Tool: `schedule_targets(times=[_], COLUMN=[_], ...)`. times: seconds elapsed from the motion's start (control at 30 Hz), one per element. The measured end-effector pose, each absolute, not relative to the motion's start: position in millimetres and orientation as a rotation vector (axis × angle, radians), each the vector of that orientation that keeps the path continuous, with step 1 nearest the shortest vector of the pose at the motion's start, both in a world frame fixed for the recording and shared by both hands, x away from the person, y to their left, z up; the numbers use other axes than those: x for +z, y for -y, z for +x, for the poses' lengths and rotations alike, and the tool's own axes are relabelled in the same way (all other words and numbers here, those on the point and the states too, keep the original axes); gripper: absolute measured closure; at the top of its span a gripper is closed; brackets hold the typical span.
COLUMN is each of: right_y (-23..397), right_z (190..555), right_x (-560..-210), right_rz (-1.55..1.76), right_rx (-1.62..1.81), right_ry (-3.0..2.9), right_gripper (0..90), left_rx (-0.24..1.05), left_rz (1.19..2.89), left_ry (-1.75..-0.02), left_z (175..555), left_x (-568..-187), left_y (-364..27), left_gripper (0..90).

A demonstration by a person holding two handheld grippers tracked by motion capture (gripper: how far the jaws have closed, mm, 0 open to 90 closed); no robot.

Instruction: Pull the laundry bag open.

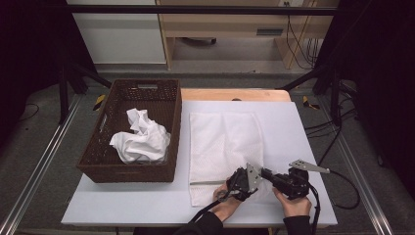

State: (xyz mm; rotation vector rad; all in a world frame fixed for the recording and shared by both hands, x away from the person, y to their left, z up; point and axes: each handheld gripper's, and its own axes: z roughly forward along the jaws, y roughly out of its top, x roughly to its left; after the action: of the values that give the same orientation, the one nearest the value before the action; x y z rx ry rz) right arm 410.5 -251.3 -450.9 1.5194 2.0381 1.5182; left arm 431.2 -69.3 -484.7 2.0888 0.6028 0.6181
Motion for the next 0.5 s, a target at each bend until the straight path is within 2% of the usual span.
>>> schedule_targets(times=[0.07, 0.17, 0.27, 0.5], right_y=[251.2, 250.8, 252.2, 253.2], right_z=[410.9, 411.1, 410.8, 411.5], right_x=[-451.7, -451.8, -451.5, -453.1], right_rz=[1.526, 1.525, 1.526, 1.523], right_rx=[1.529, 1.529, 1.525, 1.478], right_ry=[-2.040, -2.039, -2.031, -2.022], right_gripper=[87.4, 87.3, 87.4, 87.3], left_rx=[0.592, 0.608, 0.626, 0.580], left_rz=[2.097, 2.109, 2.121, 2.155], left_ry=[-0.598, -0.563, -0.543, -0.552], left_z=[434.4, 432.6, 430.4, 427.9], left_x=[-484.6, -485.1, -485.2, -484.6], left_y=[69.2, 71.7, 72.8, 69.4], left_gripper=[66.2, 78.9, 83.6, 85.8])
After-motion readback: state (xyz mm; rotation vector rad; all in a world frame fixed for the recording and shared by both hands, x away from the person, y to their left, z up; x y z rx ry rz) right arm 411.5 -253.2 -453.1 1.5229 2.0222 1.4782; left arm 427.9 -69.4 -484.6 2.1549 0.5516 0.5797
